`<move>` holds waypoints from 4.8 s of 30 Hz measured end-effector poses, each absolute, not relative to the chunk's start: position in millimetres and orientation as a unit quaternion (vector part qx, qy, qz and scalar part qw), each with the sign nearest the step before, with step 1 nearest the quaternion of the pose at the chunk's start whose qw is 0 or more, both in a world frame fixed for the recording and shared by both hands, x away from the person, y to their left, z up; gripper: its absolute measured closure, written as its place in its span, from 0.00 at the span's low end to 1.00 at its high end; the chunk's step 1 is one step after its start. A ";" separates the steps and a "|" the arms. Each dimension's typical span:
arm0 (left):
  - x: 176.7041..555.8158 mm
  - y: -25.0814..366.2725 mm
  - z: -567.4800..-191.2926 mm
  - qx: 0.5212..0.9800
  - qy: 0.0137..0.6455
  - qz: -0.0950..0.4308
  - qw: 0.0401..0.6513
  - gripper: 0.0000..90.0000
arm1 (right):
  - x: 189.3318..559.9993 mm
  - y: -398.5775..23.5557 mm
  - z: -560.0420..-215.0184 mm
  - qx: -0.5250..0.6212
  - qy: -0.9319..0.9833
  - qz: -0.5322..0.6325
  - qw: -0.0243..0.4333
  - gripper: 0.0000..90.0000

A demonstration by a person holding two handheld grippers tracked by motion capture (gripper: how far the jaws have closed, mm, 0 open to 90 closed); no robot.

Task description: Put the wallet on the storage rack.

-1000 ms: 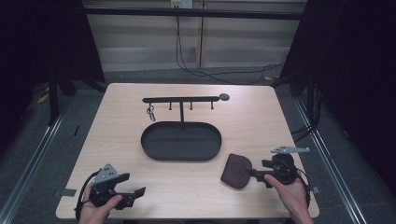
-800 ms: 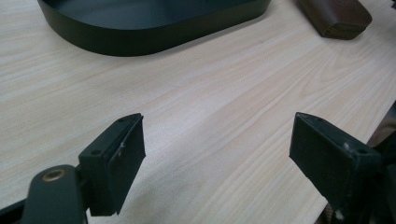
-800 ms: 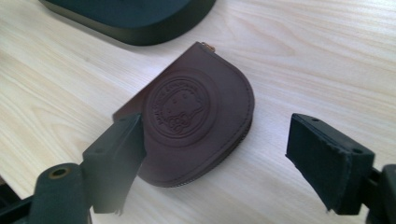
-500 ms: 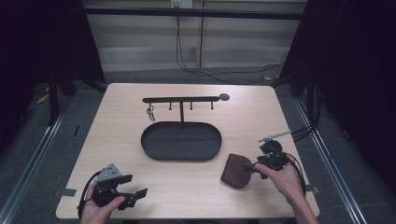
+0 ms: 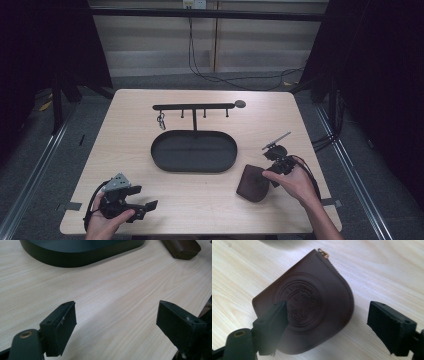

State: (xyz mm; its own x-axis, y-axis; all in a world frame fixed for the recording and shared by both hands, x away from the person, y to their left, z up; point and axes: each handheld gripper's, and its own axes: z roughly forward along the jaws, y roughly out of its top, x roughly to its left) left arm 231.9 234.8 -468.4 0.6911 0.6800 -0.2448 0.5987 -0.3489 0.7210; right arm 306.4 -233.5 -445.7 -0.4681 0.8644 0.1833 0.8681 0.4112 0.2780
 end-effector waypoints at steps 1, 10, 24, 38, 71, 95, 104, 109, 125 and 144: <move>232.0 234.7 -468.6 0.820 0.390 0.048 0.416 0.18 | 308.0 -231.6 -446.2 -0.515 -0.841 -0.167 0.006 0.19; 232.9 231.9 -470.2 0.828 0.388 0.044 0.403 0.18 | 319.6 -221.4 -459.9 -0.523 -0.841 -0.141 0.023 0.15; 233.0 231.7 -469.9 0.828 0.388 0.046 0.402 0.18 | 328.9 -219.1 -462.3 -0.514 -0.844 -0.139 0.064 0.28; 233.9 233.1 -469.4 0.828 0.386 0.045 0.405 0.18 | 330.8 -219.8 -459.0 -0.526 -0.834 -0.149 0.071 0.41; 232.3 235.5 -468.9 0.822 0.395 0.047 0.408 0.22 | 322.3 -231.0 -405.4 -0.527 -0.829 -0.181 0.042 0.87; 233.1 237.3 -469.1 0.817 0.404 0.042 0.409 0.22 | 328.2 -230.2 -371.0 -0.523 -0.840 -0.143 0.024 0.93; 235.3 236.0 -470.0 0.822 0.399 0.038 0.404 0.22 | 335.4 -229.9 -365.2 -0.526 -0.840 -0.130 0.024 0.93; 234.7 239.6 -468.5 0.818 0.404 0.043 0.406 0.22 | 334.5 -231.4 -354.7 -0.529 -0.838 -0.136 0.014 0.93; 233.3 240.7 -467.6 0.815 0.409 0.045 0.409 0.22 | 335.6 -227.1 -327.2 -0.528 -0.837 -0.143 -0.005 0.93; 233.6 241.6 -468.2 0.814 0.411 0.042 0.407 0.22 | 354.0 -207.4 -309.6 -0.520 -0.836 -0.174 -0.017 0.92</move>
State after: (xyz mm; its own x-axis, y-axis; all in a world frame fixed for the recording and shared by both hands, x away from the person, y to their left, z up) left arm 233.6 241.6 -468.2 0.6587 0.7033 -0.2672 0.6357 -0.3302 0.6978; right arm 354.0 -207.4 -309.6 -0.4579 0.8758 0.1526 0.8637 0.3976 0.3098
